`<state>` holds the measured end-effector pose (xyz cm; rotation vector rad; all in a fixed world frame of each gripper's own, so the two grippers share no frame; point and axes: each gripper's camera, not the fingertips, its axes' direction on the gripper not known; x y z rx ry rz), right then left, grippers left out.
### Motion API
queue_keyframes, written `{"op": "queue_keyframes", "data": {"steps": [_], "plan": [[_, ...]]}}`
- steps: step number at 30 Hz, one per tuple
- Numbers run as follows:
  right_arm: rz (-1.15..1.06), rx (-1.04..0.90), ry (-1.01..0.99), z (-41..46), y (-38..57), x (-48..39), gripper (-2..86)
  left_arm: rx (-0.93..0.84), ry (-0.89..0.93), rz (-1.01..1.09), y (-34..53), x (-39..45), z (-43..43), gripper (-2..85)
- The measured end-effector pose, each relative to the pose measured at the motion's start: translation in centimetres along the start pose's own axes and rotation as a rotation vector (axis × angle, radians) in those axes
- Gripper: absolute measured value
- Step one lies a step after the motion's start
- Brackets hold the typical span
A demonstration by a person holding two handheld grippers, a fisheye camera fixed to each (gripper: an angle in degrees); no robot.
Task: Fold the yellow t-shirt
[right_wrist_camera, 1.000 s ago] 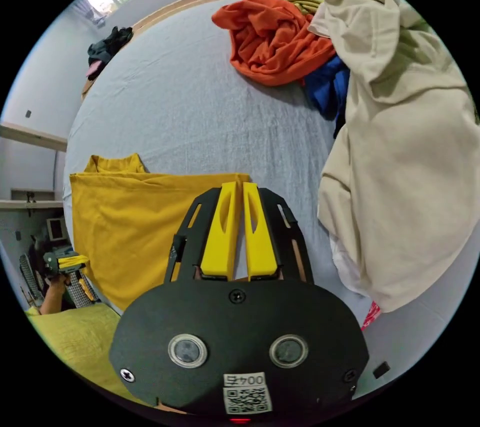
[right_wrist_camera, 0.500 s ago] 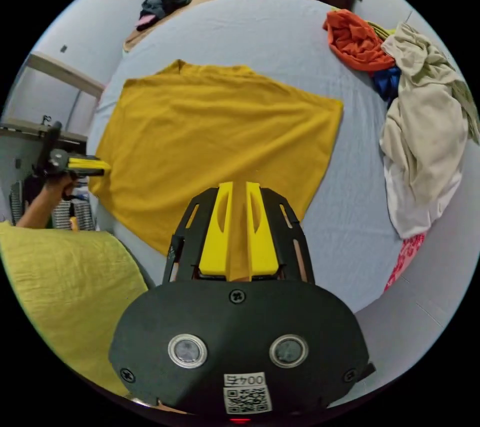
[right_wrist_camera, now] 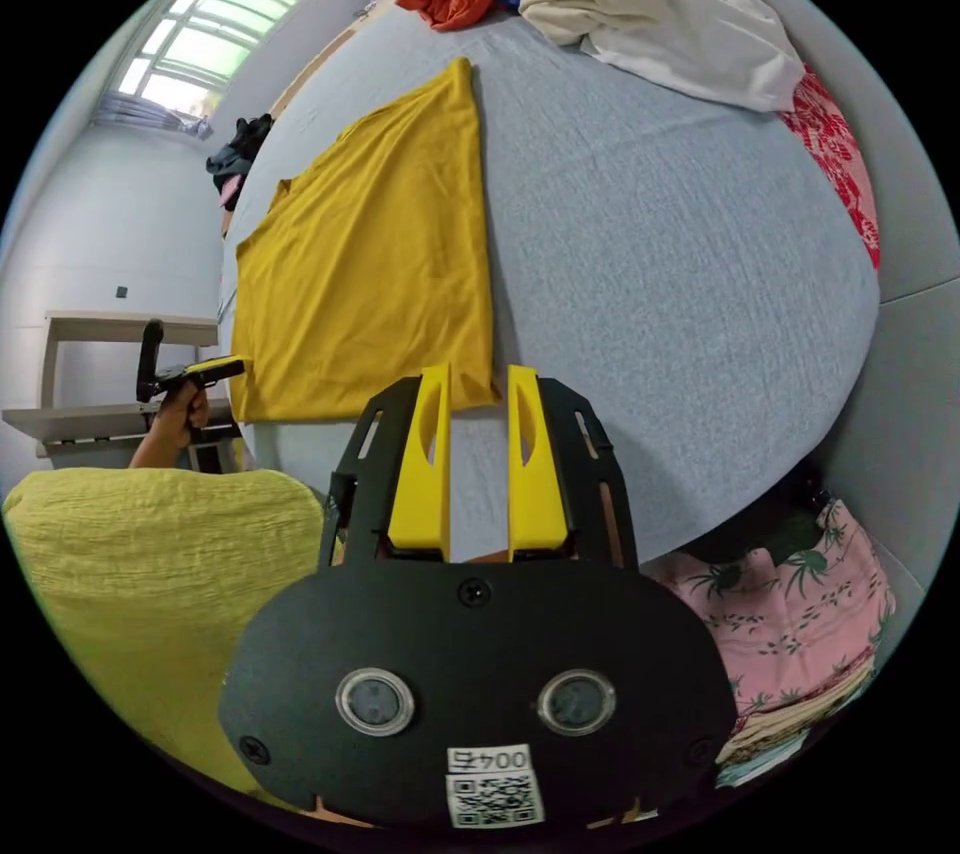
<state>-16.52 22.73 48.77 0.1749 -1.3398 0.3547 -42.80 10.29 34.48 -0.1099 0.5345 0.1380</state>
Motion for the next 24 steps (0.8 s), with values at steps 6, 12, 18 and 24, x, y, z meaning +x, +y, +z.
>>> {"op": "queue_keyframes", "data": {"steps": [6,12,18,24], "plan": [[-0.058,-0.073,0.143,1.7,0.4,-1.2,5.0,-0.002,0.081,-0.05,-0.4,-0.3,0.2,0.3],[-0.117,-0.045,0.258,-0.2,1.1,-3.6,5.4,0.137,-0.008,0.028,-3.0,1.5,-4.4,0.6],[-0.179,-0.105,0.171,2.1,0.6,-6.0,6.7,0.281,-0.021,0.388,-11.8,8.7,-6.7,1.7],[-0.128,-0.267,0.334,5.8,-0.2,-6.1,4.9,0.256,-0.165,0.663,-18.9,13.9,-5.4,2.9]]}}
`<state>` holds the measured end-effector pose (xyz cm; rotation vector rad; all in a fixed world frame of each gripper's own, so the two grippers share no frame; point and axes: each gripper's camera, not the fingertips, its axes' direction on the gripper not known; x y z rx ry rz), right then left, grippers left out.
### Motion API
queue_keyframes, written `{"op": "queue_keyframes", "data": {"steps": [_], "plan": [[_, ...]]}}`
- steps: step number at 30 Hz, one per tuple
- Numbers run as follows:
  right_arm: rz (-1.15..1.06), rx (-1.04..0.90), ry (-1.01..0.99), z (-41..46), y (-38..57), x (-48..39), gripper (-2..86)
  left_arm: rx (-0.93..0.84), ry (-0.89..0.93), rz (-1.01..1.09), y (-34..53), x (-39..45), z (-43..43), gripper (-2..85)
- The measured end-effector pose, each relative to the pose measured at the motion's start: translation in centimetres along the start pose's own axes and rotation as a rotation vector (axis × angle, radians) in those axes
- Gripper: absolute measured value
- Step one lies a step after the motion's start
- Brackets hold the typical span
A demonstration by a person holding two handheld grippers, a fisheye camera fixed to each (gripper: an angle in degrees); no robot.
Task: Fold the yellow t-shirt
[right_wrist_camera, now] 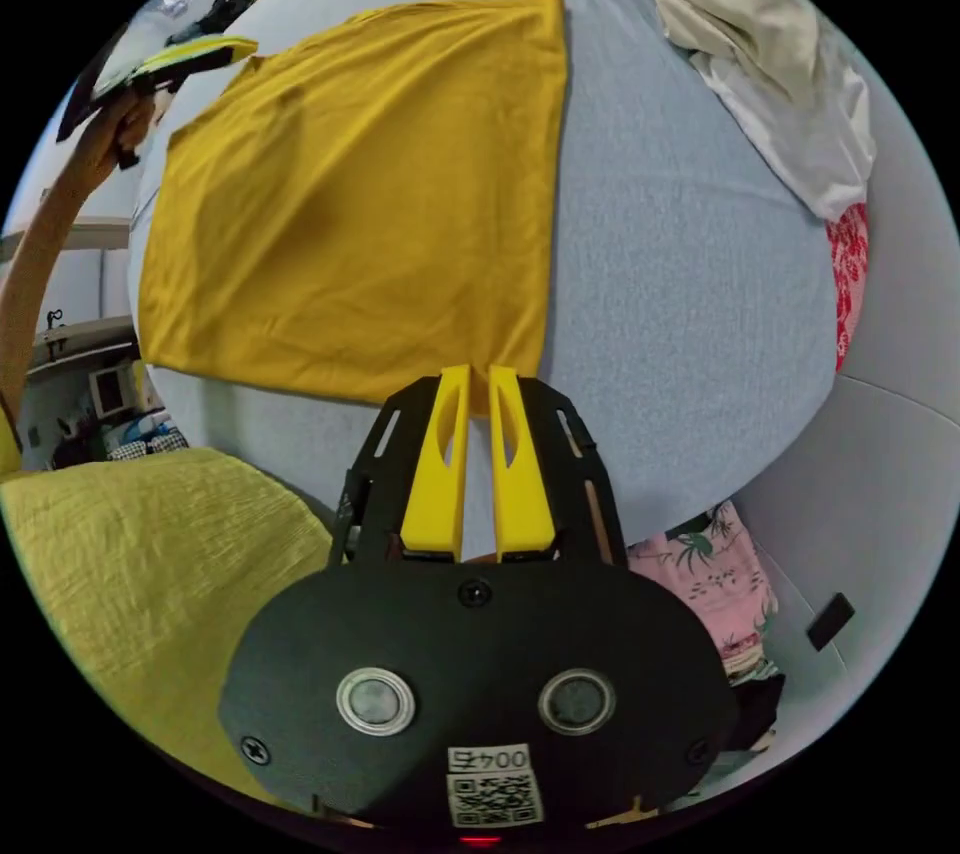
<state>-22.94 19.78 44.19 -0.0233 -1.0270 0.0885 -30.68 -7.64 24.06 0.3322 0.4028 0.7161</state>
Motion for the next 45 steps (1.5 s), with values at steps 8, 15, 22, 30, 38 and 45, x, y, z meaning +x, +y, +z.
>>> {"op": "queue_keyframes", "data": {"steps": [8,15,22,30,38,45], "plan": [[0.02,-0.04,-0.029,0.9,-0.8,0.5,4.0,-0.097,-0.028,0.172,-4.3,0.6,2.9,4.9],[0.045,-0.033,-0.058,1.6,-0.7,1.0,4.0,-0.122,-0.011,0.191,-5.6,0.1,3.5,6.8],[0.052,-0.047,-0.082,2.2,-1.1,1.5,3.9,-0.131,0.02,0.186,-6.4,-0.6,2.6,2.9],[0.063,-0.052,-0.093,2.8,-1.4,1.9,3.8,-0.144,-0.09,0.103,-6.5,-2.5,1.2,1.2],[0.062,-0.059,-0.075,3.4,-1.7,1.7,3.6,-0.025,0.088,-0.025,-5.2,-7.2,-2.8,1.9],[0.052,-0.056,-0.075,3.9,-1.9,1.7,3.4,-0.051,0.055,-0.07,3.4,-11.0,-8.2,4.1]]}}
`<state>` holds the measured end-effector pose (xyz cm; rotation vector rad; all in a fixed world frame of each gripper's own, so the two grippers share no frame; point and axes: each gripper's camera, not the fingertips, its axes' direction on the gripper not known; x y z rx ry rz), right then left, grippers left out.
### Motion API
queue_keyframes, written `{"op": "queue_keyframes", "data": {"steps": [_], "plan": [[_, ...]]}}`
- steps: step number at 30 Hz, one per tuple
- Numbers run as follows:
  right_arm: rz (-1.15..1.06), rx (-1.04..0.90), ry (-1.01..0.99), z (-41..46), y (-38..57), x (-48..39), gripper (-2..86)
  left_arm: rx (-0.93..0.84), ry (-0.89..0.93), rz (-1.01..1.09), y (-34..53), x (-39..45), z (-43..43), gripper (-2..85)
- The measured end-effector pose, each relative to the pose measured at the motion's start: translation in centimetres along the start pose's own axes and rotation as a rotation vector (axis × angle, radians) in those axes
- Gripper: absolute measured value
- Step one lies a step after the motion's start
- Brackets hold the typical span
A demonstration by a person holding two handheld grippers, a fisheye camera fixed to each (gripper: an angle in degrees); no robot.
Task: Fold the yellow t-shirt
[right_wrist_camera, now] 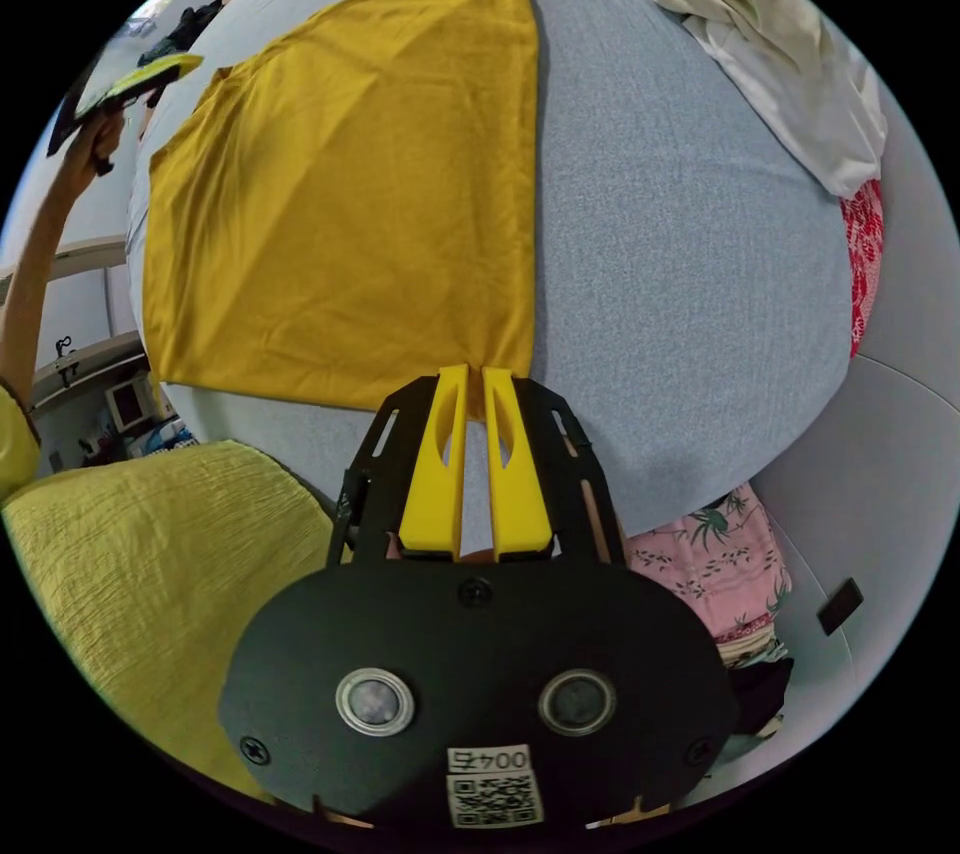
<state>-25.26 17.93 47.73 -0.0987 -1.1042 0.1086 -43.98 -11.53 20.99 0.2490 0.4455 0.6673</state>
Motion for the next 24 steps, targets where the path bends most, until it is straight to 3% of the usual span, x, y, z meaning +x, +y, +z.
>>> {"op": "queue_keyframes", "data": {"steps": [7,15,24], "plan": [[-0.01,-0.022,-0.01,0.4,-0.6,0.1,3.5,-0.078,-0.126,-0.114,8.9,-2.3,-1.1,7.2],[-0.007,-0.026,0.012,0.7,-0.9,-0.4,3.4,0.069,-0.158,-0.428,16.3,-5.2,-4.0,8.9],[0.011,-0.019,0.007,0.9,-0.8,-0.6,3.7,0.054,-0.101,-0.479,18.8,-6.5,-4.0,7.9]]}}
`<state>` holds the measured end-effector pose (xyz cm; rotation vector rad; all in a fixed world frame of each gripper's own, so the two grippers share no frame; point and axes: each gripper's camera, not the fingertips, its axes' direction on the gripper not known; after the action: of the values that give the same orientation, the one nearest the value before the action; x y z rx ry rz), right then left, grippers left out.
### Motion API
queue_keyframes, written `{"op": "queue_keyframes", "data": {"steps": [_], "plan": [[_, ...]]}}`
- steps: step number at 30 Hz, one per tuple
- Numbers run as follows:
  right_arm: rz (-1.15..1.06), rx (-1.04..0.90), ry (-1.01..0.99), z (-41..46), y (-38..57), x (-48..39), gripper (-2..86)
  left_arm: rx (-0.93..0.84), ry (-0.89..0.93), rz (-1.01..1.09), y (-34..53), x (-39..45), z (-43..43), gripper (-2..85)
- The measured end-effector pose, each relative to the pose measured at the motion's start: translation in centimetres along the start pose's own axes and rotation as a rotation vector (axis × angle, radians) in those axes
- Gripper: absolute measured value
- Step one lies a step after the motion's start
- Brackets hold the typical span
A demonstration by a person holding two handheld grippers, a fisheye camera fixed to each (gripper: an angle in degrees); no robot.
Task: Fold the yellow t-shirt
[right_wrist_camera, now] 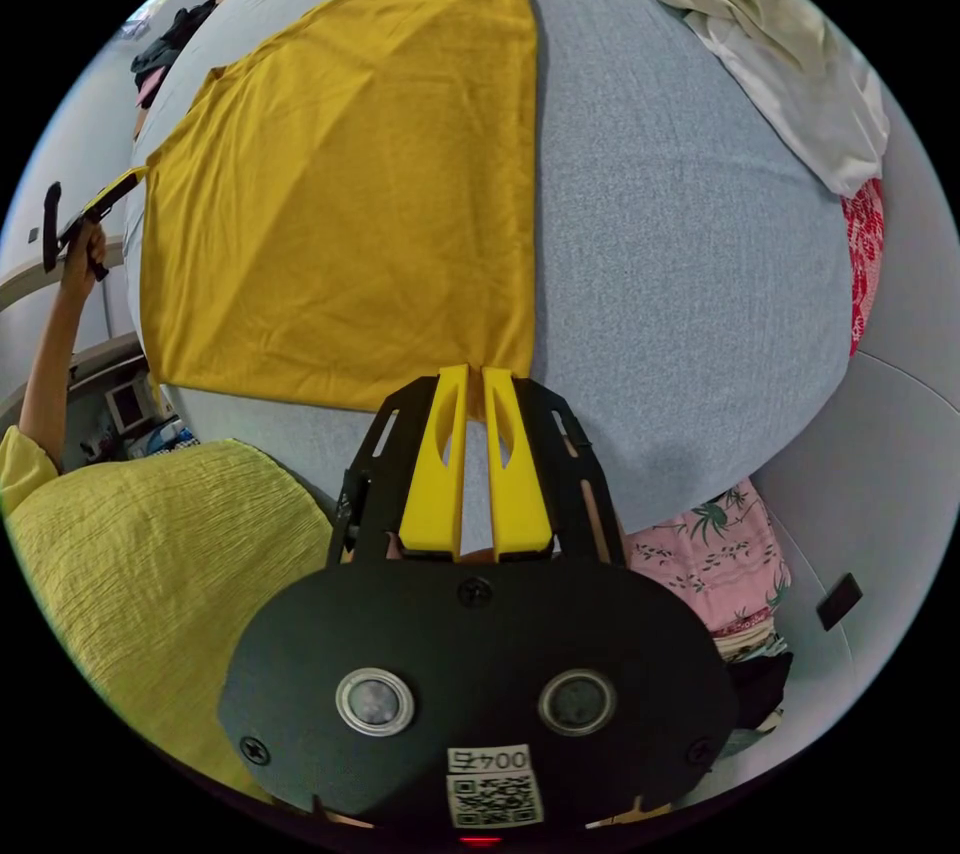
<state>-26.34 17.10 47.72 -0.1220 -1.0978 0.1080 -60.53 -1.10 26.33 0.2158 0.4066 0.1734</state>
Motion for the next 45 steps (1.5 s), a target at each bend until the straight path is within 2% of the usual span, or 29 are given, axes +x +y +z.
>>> {"op": "queue_keyframes", "data": {"steps": [8,12,21,28,31,36,41,45], "plan": [[0.009,0.002,0.001,0.1,0.3,-0.4,3.9,0.076,-0.095,-0.074,2.1,-1.7,-2.4,1.4],[0.009,0.0,0.001,0.1,0.5,-0.6,3.9,0.009,-0.086,-0.094,2.9,-3.3,-1.1,1.0],[0.012,0.012,-0.014,0.1,1.7,-0.9,3.5,-0.005,0.132,-0.185,5.6,-6.8,-1.3,1.6],[0.002,0.036,-0.02,0.1,3.4,-1.3,3.6,0.05,0.111,-0.283,9.6,-7.4,-4.0,1.5],[-0.014,0.057,-0.033,0.1,4.4,-1.3,3.9,0.086,0.154,-0.25,11.3,-5.2,-5.3,1.6],[-0.039,0.126,-0.059,-0.6,6.6,-1.6,5.6,0.068,0.276,-0.038,14.6,5.2,-5.3,2.1],[-0.155,0.325,-0.023,-2.8,8.8,-4.5,9.2,-0.02,0.259,0.116,18.6,14.7,-3.5,1.9],[-0.278,0.373,0.011,-2.5,8.6,-7.1,10.2,-0.079,0.255,0.146,22.2,19.3,-1.9,1.6]]}}
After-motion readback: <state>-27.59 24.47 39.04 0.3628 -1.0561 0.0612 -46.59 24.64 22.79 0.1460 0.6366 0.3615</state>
